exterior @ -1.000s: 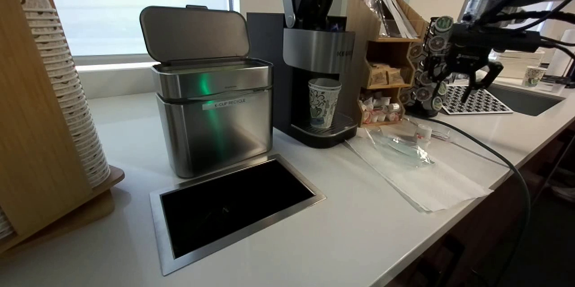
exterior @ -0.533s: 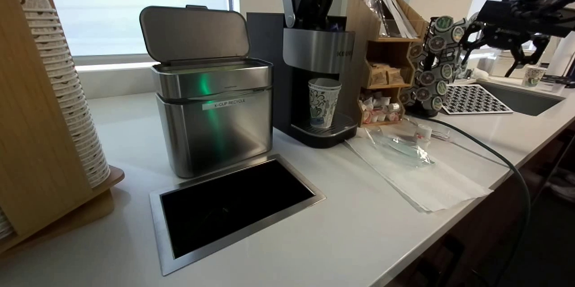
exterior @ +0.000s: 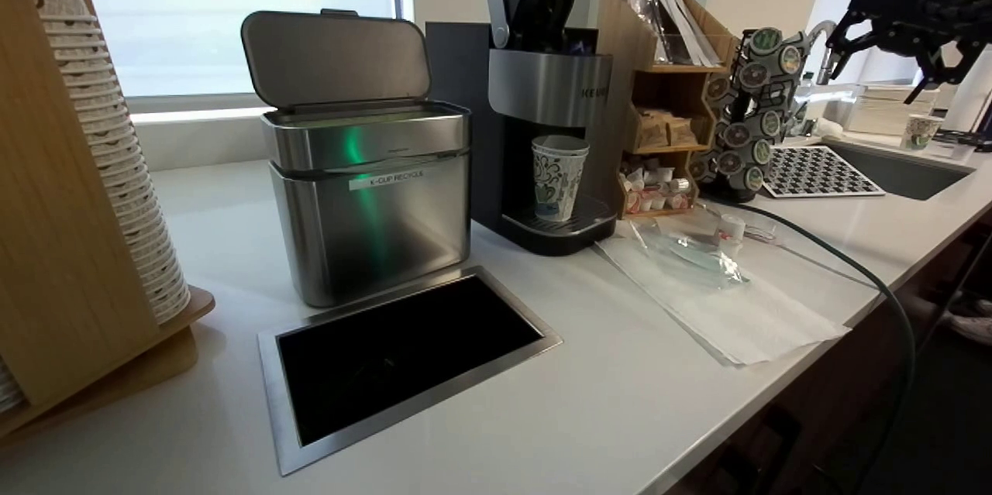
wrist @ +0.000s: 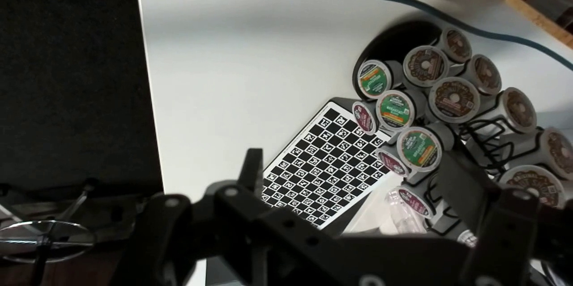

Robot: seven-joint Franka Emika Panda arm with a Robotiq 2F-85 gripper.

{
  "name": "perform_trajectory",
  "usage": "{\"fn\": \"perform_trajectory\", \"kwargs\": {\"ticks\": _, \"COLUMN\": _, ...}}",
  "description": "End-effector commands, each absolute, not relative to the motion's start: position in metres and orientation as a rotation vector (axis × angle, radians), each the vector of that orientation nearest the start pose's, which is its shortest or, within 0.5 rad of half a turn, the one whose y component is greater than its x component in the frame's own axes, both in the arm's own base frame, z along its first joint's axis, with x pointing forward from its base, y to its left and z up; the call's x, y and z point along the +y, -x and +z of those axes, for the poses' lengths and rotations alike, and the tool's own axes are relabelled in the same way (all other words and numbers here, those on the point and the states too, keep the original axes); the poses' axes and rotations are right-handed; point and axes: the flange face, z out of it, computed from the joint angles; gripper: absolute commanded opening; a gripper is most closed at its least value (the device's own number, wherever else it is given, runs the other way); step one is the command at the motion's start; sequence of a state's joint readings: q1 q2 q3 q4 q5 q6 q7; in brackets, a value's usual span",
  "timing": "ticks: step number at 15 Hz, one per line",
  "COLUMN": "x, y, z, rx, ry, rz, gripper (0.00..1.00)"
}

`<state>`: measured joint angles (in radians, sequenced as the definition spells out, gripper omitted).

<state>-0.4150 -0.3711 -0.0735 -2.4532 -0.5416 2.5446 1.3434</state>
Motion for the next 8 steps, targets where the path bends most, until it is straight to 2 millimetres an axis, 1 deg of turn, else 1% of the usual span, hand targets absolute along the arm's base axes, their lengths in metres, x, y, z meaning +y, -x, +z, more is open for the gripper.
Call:
{"fn": "perform_trajectory", "kwargs": {"ticks": 1, "x": -0.213, "y": -0.412, "z": 0.484, "rx": 2.099, "ry": 2.36, "rz": -0.922, "gripper": 1.0}}
{"fn": "perform_trajectory", "kwargs": {"ticks": 4, "x": -0.213, "y": -0.412, "z": 0.484, "rx": 2.1, "ry": 2.359, "rz": -0.922, "gripper": 1.0}}
{"fn": "perform_trajectory", "kwargs": {"ticks": 8, "x": -0.228, "y": -0.41, "z": 0.508, "rx": 1.949, "ry": 2.472, "rz": -1.184, "gripper": 1.0}}
